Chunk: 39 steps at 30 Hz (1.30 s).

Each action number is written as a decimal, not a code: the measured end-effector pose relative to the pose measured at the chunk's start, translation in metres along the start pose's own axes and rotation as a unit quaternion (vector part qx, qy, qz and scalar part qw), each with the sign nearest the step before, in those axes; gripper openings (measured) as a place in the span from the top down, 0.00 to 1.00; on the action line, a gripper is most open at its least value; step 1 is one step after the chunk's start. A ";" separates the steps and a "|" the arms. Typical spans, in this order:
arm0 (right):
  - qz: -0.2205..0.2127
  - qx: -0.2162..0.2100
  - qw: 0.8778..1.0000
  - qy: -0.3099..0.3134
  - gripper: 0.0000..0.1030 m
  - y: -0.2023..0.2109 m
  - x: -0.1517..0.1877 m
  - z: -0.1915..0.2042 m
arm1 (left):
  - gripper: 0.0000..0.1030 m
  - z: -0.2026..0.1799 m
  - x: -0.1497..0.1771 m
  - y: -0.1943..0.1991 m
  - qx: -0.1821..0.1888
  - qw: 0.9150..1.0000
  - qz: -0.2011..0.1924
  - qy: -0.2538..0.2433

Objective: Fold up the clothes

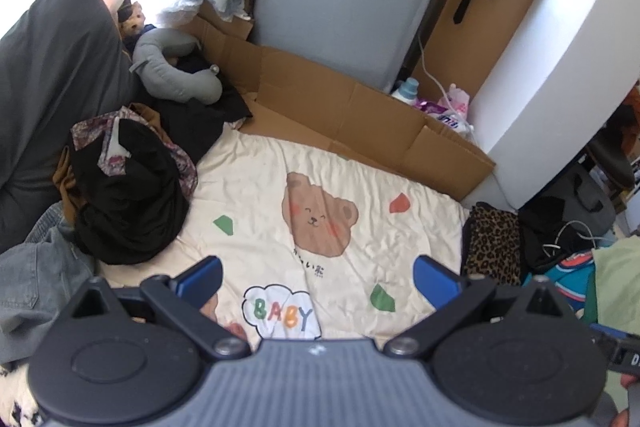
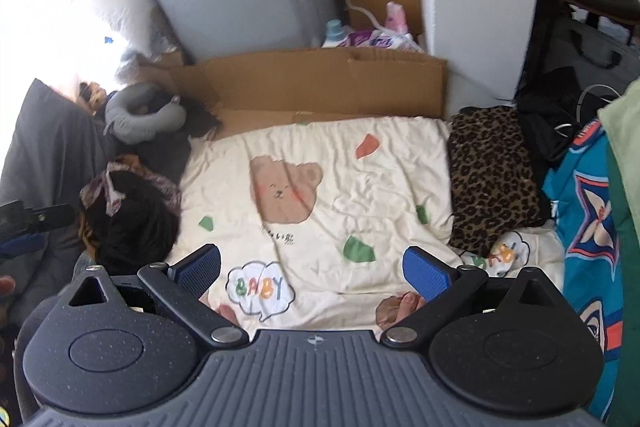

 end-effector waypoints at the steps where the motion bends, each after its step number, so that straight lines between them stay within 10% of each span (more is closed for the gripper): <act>1: 0.003 0.002 1.000 0.010 0.02 0.000 0.000 0.002 | 0.00 0.000 0.001 -0.001 -0.003 1.000 0.000 0.001; 39: 0.055 -0.001 0.998 0.015 0.03 -0.026 -0.005 0.004 | 0.03 -0.047 0.028 -0.022 -0.041 0.996 0.034 -0.075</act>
Point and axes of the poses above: each gripper's, at about its wrist camera, not at the fingertips, and y roughly against the way its jaws point, z to its left, x to its underside, the point moved 3 cm from there along -y, roughly the way its jaws point, and after that the axes turned 1 degree about y, right-handed, at the moved point
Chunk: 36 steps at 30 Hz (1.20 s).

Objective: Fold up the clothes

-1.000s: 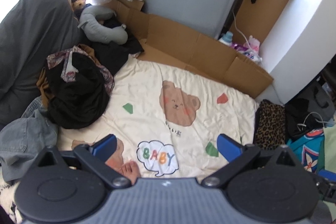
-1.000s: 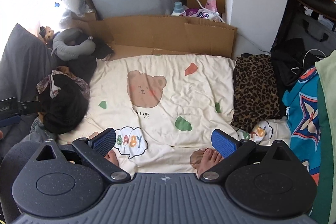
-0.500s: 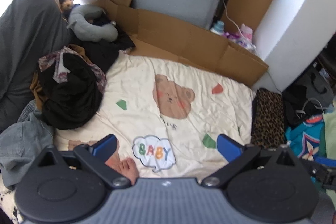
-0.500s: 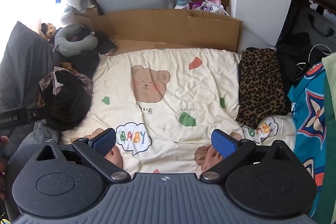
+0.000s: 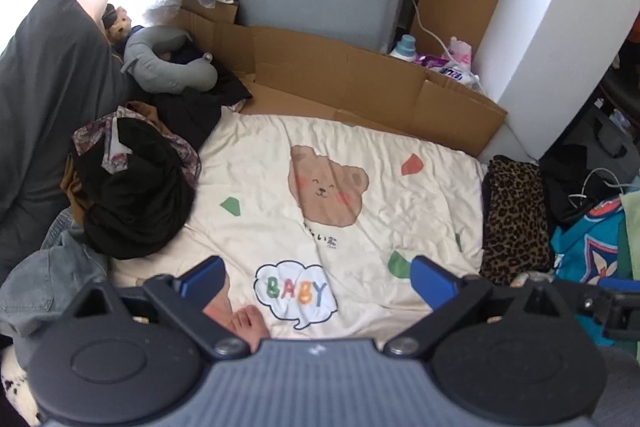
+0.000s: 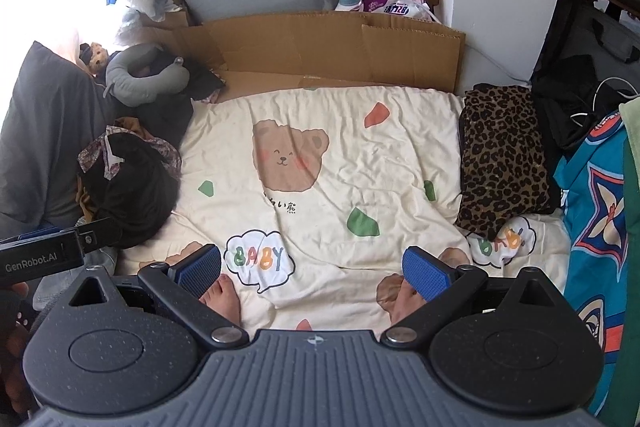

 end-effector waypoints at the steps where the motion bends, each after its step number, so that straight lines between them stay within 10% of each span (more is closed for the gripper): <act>1: 0.000 0.001 1.000 0.001 0.03 0.000 0.000 0.000 | 0.03 -0.001 0.000 0.000 0.000 1.000 -0.001 -0.002; 36: -0.007 0.022 1.000 -0.005 0.03 0.003 0.001 -0.002 | 0.03 0.002 -0.002 -0.002 0.006 1.000 0.001 0.001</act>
Point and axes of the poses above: each gripper's, at about its wrist camera, not at the fingertips, and y roughly against the way its jaws point, z to its left, x to its underside, the point moved 3 cm from there along -y, roughly the way its jaws point, and after that the axes turned 1 degree about y, right-handed, at the moved point
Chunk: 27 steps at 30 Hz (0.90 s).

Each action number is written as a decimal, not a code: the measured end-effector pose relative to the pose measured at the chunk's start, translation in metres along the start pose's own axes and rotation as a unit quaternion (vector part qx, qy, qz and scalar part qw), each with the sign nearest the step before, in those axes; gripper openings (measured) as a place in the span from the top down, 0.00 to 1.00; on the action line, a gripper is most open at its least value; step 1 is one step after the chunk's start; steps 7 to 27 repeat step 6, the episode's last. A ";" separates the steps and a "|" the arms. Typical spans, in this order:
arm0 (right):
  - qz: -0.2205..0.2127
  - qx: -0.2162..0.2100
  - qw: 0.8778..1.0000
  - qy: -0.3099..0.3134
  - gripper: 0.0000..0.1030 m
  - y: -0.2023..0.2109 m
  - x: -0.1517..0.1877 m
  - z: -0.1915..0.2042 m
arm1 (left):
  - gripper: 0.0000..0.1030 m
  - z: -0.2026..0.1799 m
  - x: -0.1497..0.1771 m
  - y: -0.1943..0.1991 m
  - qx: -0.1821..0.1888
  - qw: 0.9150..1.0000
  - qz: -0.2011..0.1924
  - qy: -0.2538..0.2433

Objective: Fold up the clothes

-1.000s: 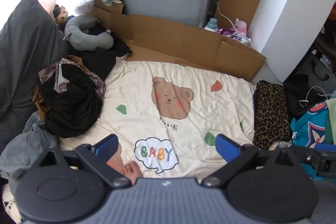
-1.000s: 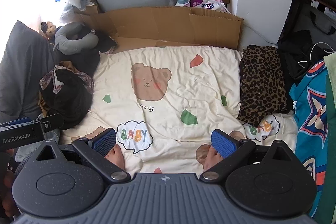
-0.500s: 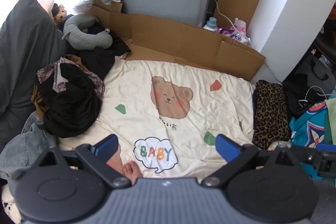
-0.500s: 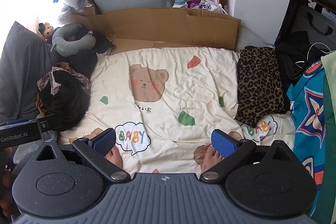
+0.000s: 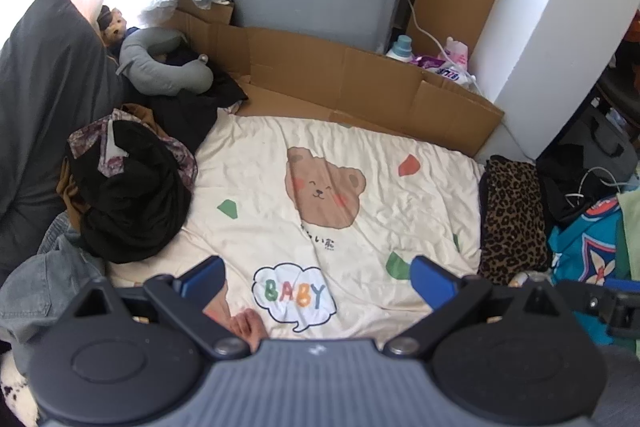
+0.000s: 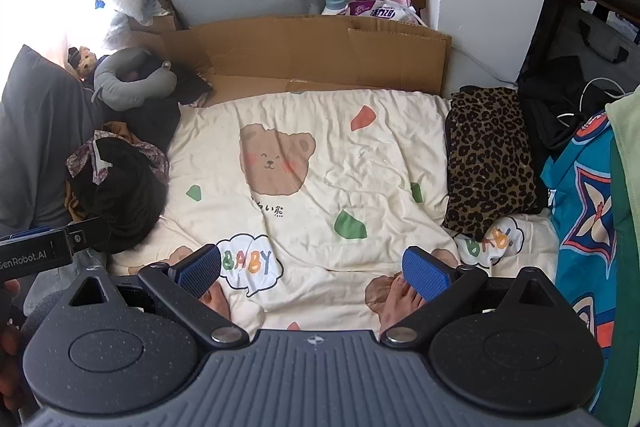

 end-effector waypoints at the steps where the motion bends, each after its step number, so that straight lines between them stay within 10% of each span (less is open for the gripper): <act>1: -0.001 0.001 1.000 0.001 0.03 0.001 0.000 0.000 | 0.03 -0.001 0.000 0.000 -0.001 1.000 0.000 -0.001; 27: -0.002 0.002 1.000 -0.001 0.03 0.000 0.000 -0.001 | 0.03 0.002 -0.002 0.000 0.003 1.000 0.000 -0.001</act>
Point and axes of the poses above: each gripper's, at about its wrist camera, not at the fingertips, and y roughly against the way its jaws point, z to its left, x to its underside, the point moved 3 cm from there along -y, roughly the way its jaws point, and after that the axes turned 1 degree about y, right-handed, at the moved point
